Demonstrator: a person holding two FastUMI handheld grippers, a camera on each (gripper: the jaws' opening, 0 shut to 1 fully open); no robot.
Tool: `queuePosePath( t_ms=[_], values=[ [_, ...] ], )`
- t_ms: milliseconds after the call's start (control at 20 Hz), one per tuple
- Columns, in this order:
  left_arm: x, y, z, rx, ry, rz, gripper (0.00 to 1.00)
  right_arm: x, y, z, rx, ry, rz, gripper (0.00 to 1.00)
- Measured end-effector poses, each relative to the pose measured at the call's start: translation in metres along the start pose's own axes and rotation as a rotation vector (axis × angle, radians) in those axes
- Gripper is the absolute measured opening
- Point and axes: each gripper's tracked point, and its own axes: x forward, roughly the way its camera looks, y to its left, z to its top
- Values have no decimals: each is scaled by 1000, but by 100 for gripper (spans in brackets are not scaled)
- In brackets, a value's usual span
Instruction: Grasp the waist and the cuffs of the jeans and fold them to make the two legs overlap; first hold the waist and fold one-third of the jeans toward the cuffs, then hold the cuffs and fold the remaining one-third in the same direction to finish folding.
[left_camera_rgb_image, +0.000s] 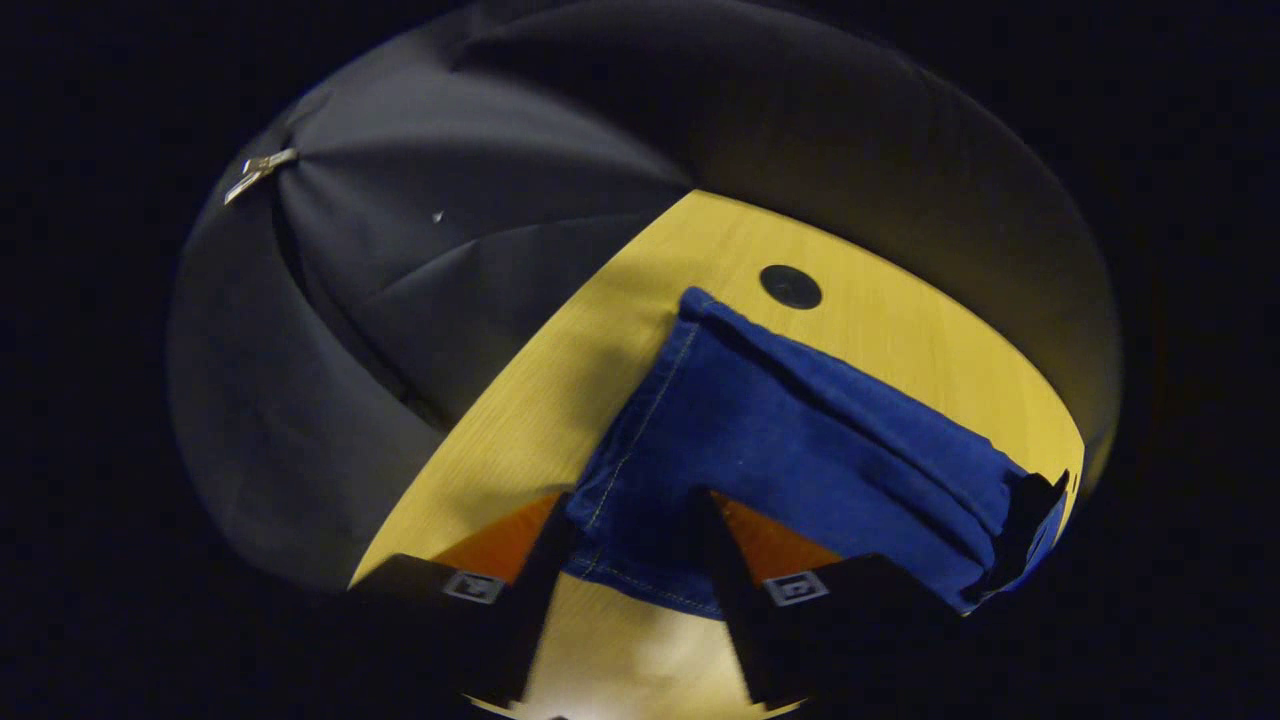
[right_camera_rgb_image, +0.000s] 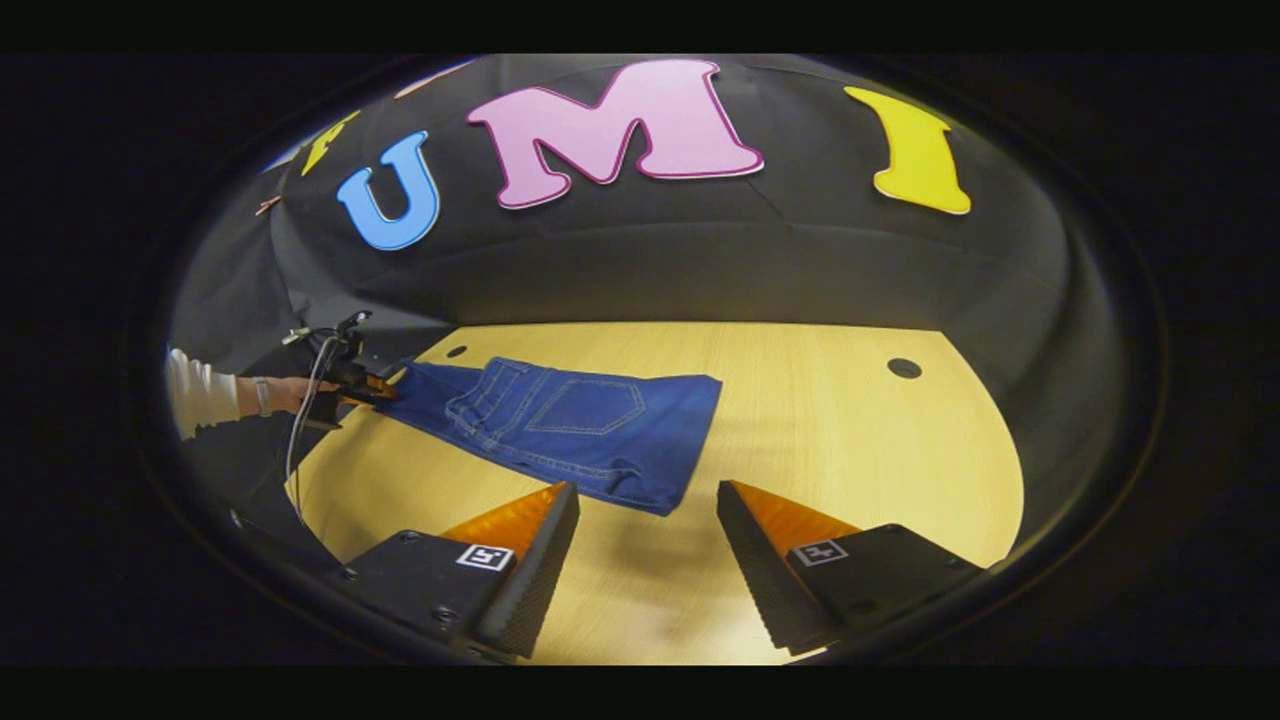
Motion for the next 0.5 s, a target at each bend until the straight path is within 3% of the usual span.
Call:
queuePosePath(
  t_ms=[150,200,300,500],
  values=[
    [-1,-8,2,-81,1,-58,34,1,9,0,-33,3,24,85],
    [-1,-11,1,-122,-2,-88,26,-1,11,0,-40,6,30,85],
    [-8,-15,1,-171,7,-158,15,-3,13,1,-44,6,31,85],
    [-45,-23,30,-213,-72,-295,8,-12,10,6,-34,-13,15,85]
  ],
)
